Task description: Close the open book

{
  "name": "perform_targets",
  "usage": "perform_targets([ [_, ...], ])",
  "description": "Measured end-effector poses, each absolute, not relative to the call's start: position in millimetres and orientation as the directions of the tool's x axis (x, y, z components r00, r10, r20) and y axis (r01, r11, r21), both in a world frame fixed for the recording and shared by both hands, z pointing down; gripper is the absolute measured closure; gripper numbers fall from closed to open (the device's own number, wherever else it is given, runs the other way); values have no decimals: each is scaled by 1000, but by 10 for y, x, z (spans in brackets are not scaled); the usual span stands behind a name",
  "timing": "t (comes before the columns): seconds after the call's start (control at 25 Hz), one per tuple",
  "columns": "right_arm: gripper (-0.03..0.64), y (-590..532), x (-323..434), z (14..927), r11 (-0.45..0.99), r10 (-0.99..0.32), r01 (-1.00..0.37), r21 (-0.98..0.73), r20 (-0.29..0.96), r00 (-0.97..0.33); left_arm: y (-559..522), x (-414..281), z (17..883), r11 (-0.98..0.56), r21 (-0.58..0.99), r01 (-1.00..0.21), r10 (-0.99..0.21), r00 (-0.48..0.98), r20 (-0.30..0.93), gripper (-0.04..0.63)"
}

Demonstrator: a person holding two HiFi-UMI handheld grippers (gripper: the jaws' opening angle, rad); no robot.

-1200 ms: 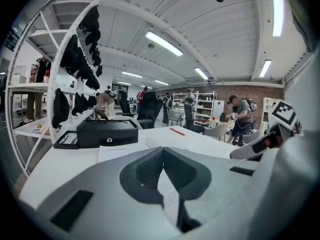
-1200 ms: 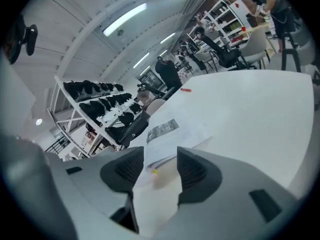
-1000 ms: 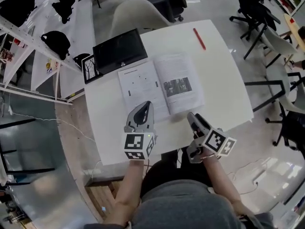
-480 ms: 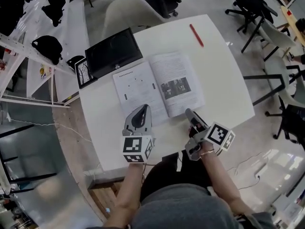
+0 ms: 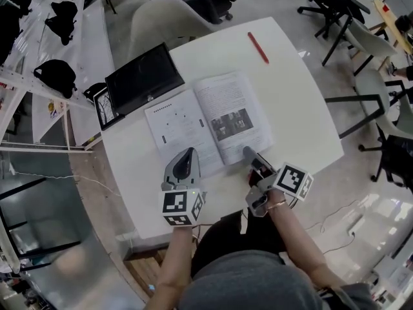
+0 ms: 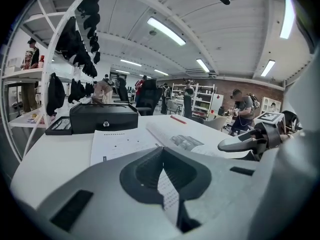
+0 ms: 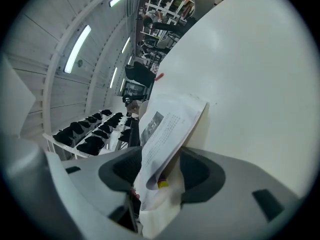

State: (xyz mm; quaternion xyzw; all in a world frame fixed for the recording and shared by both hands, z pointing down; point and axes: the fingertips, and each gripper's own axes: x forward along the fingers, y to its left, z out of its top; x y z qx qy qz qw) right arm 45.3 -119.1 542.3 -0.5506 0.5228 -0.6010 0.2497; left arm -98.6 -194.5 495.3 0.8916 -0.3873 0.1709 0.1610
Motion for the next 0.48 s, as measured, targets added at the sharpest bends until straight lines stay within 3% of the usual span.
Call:
perform_targets([
  [0.48, 494, -1242, 458, 5302, -276, -870, -422, -864, 411, -272, -1939, -1071, 4979, -607, 151, -780, -662, 602, 446, 589],
])
